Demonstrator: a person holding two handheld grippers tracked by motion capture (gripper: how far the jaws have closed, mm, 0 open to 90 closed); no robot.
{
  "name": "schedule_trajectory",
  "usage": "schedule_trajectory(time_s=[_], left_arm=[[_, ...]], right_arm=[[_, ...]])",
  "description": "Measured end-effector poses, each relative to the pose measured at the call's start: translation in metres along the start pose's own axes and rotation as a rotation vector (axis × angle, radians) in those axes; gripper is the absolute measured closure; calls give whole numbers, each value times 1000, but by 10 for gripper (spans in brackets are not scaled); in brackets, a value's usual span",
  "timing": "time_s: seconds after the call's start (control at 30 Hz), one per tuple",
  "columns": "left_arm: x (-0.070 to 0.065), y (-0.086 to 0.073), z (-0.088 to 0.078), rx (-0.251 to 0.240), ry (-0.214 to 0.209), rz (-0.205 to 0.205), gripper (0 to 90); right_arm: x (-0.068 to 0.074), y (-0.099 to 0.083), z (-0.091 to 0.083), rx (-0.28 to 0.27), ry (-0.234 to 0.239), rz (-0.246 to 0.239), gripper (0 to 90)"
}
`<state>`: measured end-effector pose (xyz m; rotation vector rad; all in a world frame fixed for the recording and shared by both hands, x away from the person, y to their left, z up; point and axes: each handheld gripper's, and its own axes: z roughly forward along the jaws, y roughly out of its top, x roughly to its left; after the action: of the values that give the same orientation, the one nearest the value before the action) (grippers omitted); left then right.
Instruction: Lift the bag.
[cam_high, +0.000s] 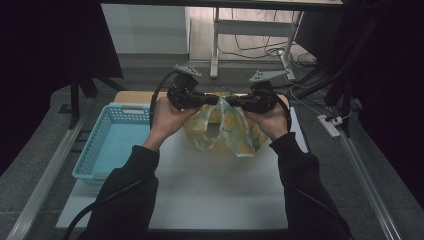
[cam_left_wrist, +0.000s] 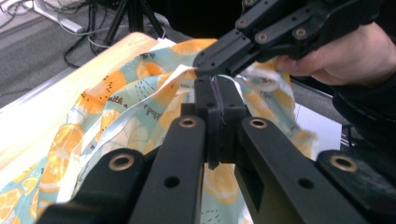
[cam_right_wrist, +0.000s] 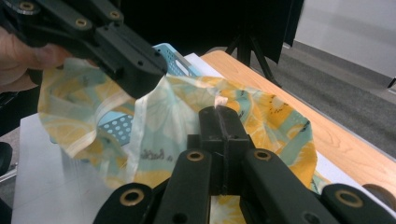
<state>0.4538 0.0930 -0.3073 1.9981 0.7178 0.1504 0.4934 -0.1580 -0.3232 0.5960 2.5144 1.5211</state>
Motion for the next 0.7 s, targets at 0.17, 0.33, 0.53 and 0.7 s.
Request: schedule_trajectory(time_s=[0.17,0.33,0.53,0.7], left_arm=[[-2,9,-9,-22,8,10,900],[-6,18,-18,-44,15,18,900],[-12,31,-30,-75,27,33,900],[-17,42,-40,-104,36,47,900]], right_arm=[[4,10,-4,-14,4,-12,900],[8,20,-9,-31,7,-25,900],[13,34,-17,-58,11,-40,900],[17,44,-23,-77,11,-51,900]])
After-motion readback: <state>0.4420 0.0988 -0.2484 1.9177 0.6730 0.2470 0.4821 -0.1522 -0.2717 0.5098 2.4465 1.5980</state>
